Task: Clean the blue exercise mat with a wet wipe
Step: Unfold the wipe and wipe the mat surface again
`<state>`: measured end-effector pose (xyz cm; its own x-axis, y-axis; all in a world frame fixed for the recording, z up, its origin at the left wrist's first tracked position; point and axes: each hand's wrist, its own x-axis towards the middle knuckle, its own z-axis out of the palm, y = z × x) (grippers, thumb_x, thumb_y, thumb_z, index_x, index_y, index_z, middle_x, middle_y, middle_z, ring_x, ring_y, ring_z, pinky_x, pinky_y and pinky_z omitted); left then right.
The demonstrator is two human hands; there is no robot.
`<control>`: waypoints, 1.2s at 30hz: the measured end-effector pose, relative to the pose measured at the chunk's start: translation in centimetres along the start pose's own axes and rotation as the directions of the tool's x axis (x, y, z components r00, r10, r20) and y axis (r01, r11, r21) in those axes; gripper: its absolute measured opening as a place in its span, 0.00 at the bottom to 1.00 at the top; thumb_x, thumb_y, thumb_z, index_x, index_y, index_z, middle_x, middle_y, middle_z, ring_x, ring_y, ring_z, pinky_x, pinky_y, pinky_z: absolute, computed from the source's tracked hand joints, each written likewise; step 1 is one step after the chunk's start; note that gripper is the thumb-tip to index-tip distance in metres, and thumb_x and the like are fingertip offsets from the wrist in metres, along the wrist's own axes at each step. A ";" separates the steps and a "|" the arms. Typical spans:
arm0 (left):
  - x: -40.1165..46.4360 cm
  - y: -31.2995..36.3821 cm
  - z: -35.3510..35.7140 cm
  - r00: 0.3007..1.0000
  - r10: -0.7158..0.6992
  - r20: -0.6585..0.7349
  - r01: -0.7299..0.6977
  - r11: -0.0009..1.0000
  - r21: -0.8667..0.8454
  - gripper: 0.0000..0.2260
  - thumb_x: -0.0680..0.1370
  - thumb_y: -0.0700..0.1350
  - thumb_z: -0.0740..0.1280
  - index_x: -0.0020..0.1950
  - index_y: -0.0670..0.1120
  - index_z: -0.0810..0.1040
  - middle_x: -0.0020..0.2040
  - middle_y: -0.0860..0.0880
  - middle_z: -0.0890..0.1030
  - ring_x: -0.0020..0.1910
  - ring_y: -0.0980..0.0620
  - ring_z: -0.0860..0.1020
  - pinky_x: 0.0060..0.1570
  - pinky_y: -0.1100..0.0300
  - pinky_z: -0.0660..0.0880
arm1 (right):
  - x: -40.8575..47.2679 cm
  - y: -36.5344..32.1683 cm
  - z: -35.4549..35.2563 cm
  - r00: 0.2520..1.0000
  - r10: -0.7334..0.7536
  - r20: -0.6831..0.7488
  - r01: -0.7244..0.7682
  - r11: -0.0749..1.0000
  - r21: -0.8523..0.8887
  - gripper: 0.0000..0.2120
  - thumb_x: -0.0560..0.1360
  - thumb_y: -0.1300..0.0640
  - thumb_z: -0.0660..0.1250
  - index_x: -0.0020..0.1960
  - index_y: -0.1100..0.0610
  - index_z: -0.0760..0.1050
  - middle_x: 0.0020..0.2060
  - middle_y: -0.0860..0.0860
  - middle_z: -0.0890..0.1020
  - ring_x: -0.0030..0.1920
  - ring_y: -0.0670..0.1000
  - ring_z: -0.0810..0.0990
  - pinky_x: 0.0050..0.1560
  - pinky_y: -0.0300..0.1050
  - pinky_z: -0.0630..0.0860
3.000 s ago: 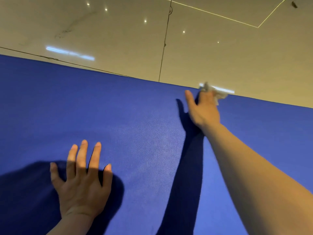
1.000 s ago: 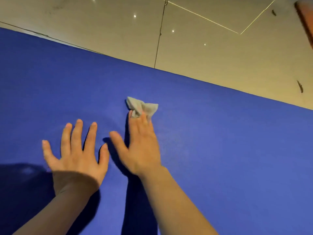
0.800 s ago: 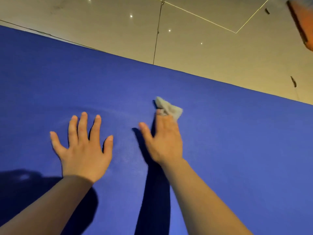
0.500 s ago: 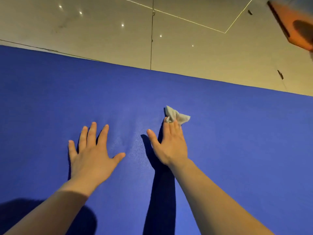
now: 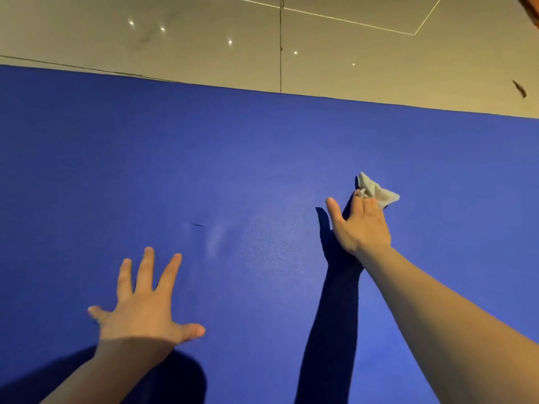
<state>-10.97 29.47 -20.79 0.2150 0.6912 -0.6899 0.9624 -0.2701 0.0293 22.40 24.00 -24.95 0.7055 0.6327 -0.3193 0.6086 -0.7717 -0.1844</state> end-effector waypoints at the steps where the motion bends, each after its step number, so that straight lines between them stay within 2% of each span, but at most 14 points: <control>1: 0.1 0.2 0.0 1.000 0.001 -0.009 -0.002 1.000 -0.025 0.54 0.67 0.70 0.70 0.76 0.61 0.33 0.76 0.52 0.28 0.76 0.44 0.32 0.69 0.33 0.60 | -0.6 -1.4 0.5 0.998 -0.067 0.014 0.066 0.996 0.060 0.41 0.77 0.31 0.48 0.80 0.58 0.50 0.79 0.53 0.53 0.79 0.52 0.48 0.77 0.53 0.54; 5: 0.4 0.2 0.2 0.997 0.015 -0.070 -0.023 0.994 -0.103 0.55 0.64 0.63 0.77 0.79 0.58 0.44 0.78 0.51 0.35 0.77 0.44 0.35 0.67 0.30 0.59 | -5.9 -9.6 3.3 0.812 -0.583 0.033 0.569 0.802 0.182 0.36 0.79 0.36 0.56 0.79 0.56 0.52 0.79 0.48 0.53 0.78 0.49 0.49 0.76 0.45 0.49; 8: 0.3 -0.3 0.6 0.995 0.022 -0.096 -0.034 0.991 -0.128 0.56 0.62 0.64 0.77 0.79 0.58 0.45 0.78 0.52 0.35 0.77 0.45 0.36 0.66 0.29 0.59 | -7.1 -10.6 3.2 0.720 -0.688 0.093 0.690 0.724 0.017 0.37 0.80 0.37 0.54 0.79 0.58 0.51 0.79 0.48 0.53 0.77 0.47 0.47 0.74 0.40 0.43; 12: 0.2 -0.3 0.7 0.994 0.033 -0.108 -0.046 0.993 -0.112 0.56 0.63 0.66 0.76 0.79 0.58 0.43 0.78 0.52 0.35 0.77 0.46 0.36 0.68 0.30 0.58 | -2.5 -4.0 1.4 0.867 -0.496 -0.048 0.498 0.866 0.040 0.34 0.79 0.37 0.55 0.75 0.59 0.62 0.76 0.50 0.62 0.75 0.52 0.58 0.72 0.44 0.57; 16: 0.5 -0.3 0.6 0.995 0.010 -0.094 -0.020 0.995 -0.103 0.57 0.61 0.64 0.78 0.79 0.57 0.46 0.79 0.50 0.38 0.77 0.45 0.37 0.66 0.29 0.60 | -1.0 2.2 0.9 0.993 -0.095 -0.068 0.101 0.991 0.085 0.37 0.77 0.33 0.51 0.73 0.61 0.64 0.74 0.56 0.65 0.74 0.57 0.61 0.71 0.55 0.63; 18: 0.7 -0.3 0.3 0.996 -0.011 -0.085 0.002 0.995 -0.103 0.57 0.59 0.63 0.80 0.79 0.57 0.49 0.78 0.50 0.41 0.77 0.45 0.39 0.65 0.29 0.62 | -2.6 1.3 1.7 0.982 -0.139 -0.129 0.162 0.970 0.181 0.36 0.78 0.35 0.55 0.73 0.63 0.63 0.75 0.57 0.63 0.75 0.57 0.59 0.73 0.54 0.60; 20: 1.1 -0.3 0.0 0.995 -0.021 -0.093 0.011 0.994 -0.110 0.56 0.57 0.62 0.81 0.77 0.57 0.53 0.76 0.50 0.44 0.76 0.45 0.41 0.64 0.30 0.64 | -5.7 -1.9 3.1 0.935 -0.322 -0.149 0.348 0.914 0.211 0.34 0.79 0.38 0.58 0.75 0.61 0.61 0.77 0.54 0.60 0.77 0.54 0.56 0.74 0.51 0.58; 23: 1.5 -0.1 -0.2 0.996 -0.026 -0.082 0.016 0.992 -0.124 0.55 0.55 0.61 0.82 0.75 0.56 0.55 0.74 0.49 0.46 0.75 0.44 0.44 0.64 0.31 0.64 | -10.5 -6.4 5.8 0.749 -0.661 -0.037 0.660 0.741 0.125 0.36 0.78 0.38 0.50 0.76 0.62 0.61 0.78 0.52 0.59 0.78 0.52 0.51 0.77 0.50 0.52; 25: 1.6 0.0 0.0 0.997 -0.021 -0.072 0.013 0.994 -0.112 0.56 0.56 0.62 0.82 0.76 0.56 0.54 0.74 0.50 0.45 0.75 0.43 0.44 0.65 0.33 0.65 | -10.6 -6.2 6.4 0.649 -0.760 0.025 0.759 0.649 0.048 0.38 0.76 0.37 0.46 0.75 0.63 0.63 0.76 0.54 0.64 0.77 0.54 0.55 0.77 0.52 0.52; 27: 1.6 -0.1 0.1 0.997 -0.013 -0.073 0.006 0.995 -0.096 0.56 0.57 0.63 0.81 0.77 0.57 0.52 0.74 0.51 0.44 0.75 0.43 0.43 0.66 0.34 0.65 | -8.3 -4.0 5.6 0.694 -0.718 -0.052 0.720 0.692 0.058 0.35 0.76 0.37 0.51 0.73 0.61 0.66 0.73 0.53 0.68 0.74 0.55 0.62 0.75 0.49 0.57; 29: 1.6 -0.2 0.0 0.997 -0.006 -0.071 0.000 0.997 -0.080 0.57 0.58 0.64 0.80 0.77 0.57 0.51 0.74 0.50 0.44 0.75 0.43 0.43 0.66 0.35 0.65 | -6.3 -0.9 4.0 0.816 -0.554 -0.166 0.573 0.814 0.096 0.33 0.76 0.38 0.54 0.72 0.59 0.66 0.74 0.50 0.65 0.73 0.52 0.62 0.72 0.42 0.58; 31: 1.4 0.1 -0.5 0.998 -0.010 -0.056 0.006 0.998 -0.059 0.55 0.58 0.63 0.80 0.76 0.55 0.52 0.74 0.49 0.47 0.75 0.41 0.46 0.63 0.39 0.69 | -5.4 2.1 2.8 0.944 -0.299 -0.142 0.314 0.945 0.096 0.34 0.79 0.36 0.51 0.76 0.58 0.61 0.76 0.51 0.63 0.75 0.55 0.60 0.72 0.50 0.62; 33: 1.5 1.0 -1.1 0.999 -0.015 -0.048 0.014 1.000 -0.019 0.51 0.60 0.60 0.81 0.73 0.52 0.54 0.70 0.47 0.52 0.73 0.38 0.52 0.53 0.46 0.72 | -5.9 3.3 2.6 0.995 -0.080 -0.063 0.087 0.990 0.111 0.34 0.80 0.37 0.50 0.78 0.57 0.57 0.77 0.52 0.59 0.77 0.54 0.56 0.73 0.56 0.62; 36: 1.6 2.0 -1.2 0.998 -0.048 -0.030 0.048 0.999 -0.016 0.50 0.59 0.56 0.83 0.69 0.49 0.53 0.66 0.44 0.52 0.69 0.35 0.55 0.53 0.46 0.73 | -8.7 1.4 3.6 0.986 -0.157 -0.052 0.165 0.964 0.211 0.33 0.80 0.37 0.52 0.78 0.57 0.57 0.77 0.52 0.57 0.77 0.52 0.53 0.73 0.53 0.61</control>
<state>-8.50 30.80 -20.97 0.1733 0.7235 -0.6683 0.9740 -0.2263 0.0077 15.82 17.16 -25.81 0.6188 0.7487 -0.2377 0.6261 -0.6529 -0.4263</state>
